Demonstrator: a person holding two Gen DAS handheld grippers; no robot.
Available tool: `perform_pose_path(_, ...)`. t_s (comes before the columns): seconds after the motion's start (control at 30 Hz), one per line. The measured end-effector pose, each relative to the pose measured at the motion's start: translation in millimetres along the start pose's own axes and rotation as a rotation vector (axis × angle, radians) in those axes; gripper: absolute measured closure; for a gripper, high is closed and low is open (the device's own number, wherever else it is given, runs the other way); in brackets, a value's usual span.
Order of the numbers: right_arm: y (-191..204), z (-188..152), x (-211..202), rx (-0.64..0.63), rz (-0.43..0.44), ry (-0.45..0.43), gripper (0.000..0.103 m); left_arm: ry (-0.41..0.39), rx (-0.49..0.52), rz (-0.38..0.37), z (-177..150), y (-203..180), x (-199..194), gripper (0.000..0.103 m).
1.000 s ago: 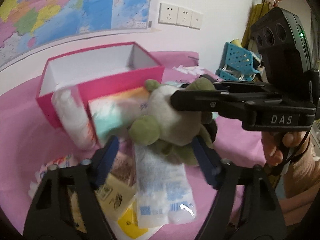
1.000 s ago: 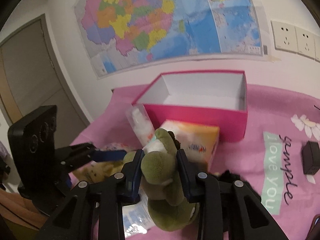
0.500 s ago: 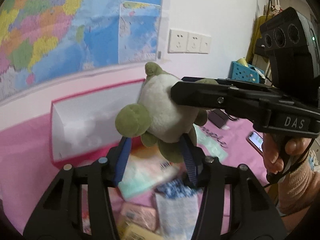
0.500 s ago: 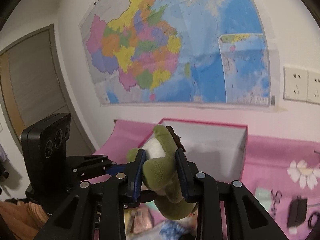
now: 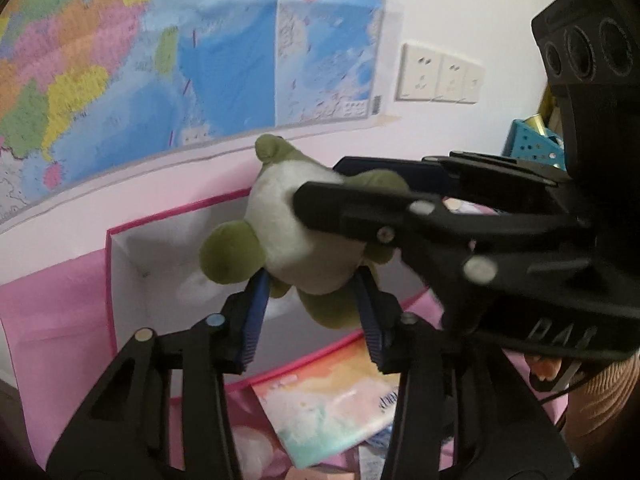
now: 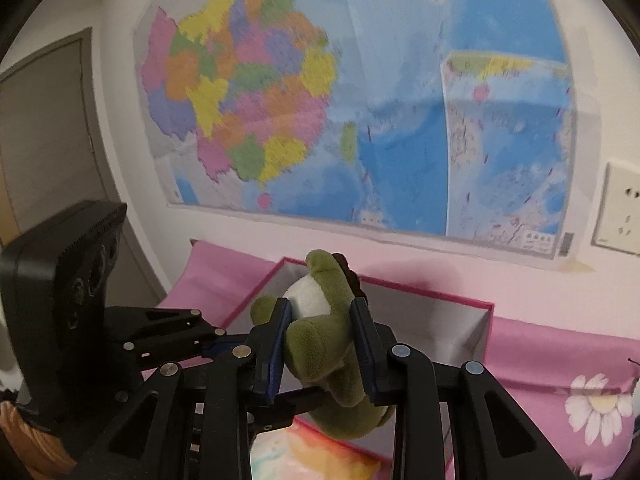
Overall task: Organize soft objects
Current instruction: 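Carry the plush toy over the pink box and release it inside, then move the right gripper back to the black scrunchie and grasp it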
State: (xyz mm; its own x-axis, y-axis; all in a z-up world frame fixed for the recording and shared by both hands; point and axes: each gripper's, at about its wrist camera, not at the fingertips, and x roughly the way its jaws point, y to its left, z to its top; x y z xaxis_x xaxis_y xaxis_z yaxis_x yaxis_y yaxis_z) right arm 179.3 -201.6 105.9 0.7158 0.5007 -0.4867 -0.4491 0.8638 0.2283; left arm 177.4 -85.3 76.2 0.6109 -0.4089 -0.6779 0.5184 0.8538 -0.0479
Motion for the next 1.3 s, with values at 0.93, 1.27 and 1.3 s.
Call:
perform_pose_path(0.93, -29.1, -74.1, -60.8, 0.172, 0.064, 0.103, 0.042, -0.105, -0.047, 0.06, -41.0, 18.9, -66.4, 0.035)
perform_pose_path(1.27, -42.5, -184.7, -92.4, 0.301, -0.055, 0.278, 0.024, -0.04, 0.057, -0.03, -114.5, -40.3, -63.2, 0.028)
perform_pose_path(1.3, -42.5, -194.4, -90.1, 0.312, -0.063, 0.296, 0.024, -0.016, 0.055, -0.047, -121.4, -45.7, -56.7, 0.028)
